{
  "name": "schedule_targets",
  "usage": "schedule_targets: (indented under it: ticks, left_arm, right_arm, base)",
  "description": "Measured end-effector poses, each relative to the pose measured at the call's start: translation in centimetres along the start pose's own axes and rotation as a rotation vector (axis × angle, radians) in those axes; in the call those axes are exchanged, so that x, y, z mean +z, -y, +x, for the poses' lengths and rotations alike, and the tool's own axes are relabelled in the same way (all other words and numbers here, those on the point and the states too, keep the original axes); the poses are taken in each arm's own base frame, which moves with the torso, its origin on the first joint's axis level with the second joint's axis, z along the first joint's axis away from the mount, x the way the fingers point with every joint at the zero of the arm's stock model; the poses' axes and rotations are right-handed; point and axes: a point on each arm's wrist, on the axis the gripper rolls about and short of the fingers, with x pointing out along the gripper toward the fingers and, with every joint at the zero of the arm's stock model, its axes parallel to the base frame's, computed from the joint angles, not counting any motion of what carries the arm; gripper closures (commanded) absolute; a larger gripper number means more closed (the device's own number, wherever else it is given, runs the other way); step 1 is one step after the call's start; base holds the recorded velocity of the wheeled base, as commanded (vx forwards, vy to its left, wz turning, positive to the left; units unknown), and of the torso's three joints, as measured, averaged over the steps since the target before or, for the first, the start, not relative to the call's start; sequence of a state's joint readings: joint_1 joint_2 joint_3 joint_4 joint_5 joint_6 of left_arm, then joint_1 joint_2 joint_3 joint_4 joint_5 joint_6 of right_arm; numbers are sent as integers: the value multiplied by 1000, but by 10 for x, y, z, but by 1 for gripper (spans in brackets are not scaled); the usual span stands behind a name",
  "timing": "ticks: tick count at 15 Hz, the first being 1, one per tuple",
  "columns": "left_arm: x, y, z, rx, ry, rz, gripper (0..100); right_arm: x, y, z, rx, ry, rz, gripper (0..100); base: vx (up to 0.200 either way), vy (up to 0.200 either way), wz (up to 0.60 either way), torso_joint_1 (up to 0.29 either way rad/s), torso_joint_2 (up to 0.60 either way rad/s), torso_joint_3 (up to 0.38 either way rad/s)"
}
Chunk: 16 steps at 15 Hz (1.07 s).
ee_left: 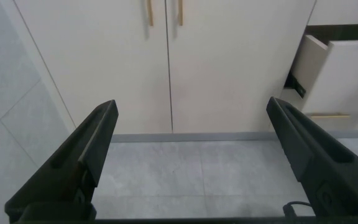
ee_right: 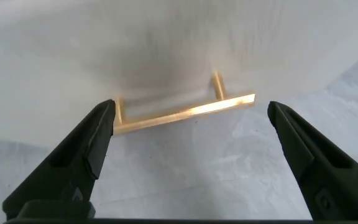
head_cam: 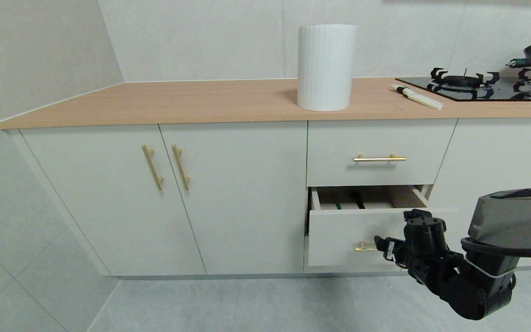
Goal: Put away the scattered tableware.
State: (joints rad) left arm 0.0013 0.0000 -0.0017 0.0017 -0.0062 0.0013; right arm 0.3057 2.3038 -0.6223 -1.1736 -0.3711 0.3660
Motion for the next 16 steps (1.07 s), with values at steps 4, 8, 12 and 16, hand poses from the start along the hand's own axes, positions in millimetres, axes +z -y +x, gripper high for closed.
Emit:
schedule_targets:
  ticks: [4, 8, 12, 16]
  left_arm:
    - [0, 0, 0, 0, 0, 0, 0]
    - [0, 0, 0, 0, 0, 0, 0]
    - [0, 0, 0, 0, 0, 0, 0]
    - [0, 0, 0, 0, 0, 0, 0]
  right_arm:
    - [-4, 3, 21, -17, 10, 12, 0]
    - [6, 5, 37, -21, 49, 38, 0]
    - [15, 9, 51, -29, 82, 61, 0]
    - [25, 15, 63, -22, 120, 92, 0]
  base:
    - [0, 0, 0, 0, 0, 0]
    - [0, 0, 0, 0, 0, 0]
    - [0, 0, 0, 0, 0, 0]
    - [0, 0, 0, 0, 0, 0]
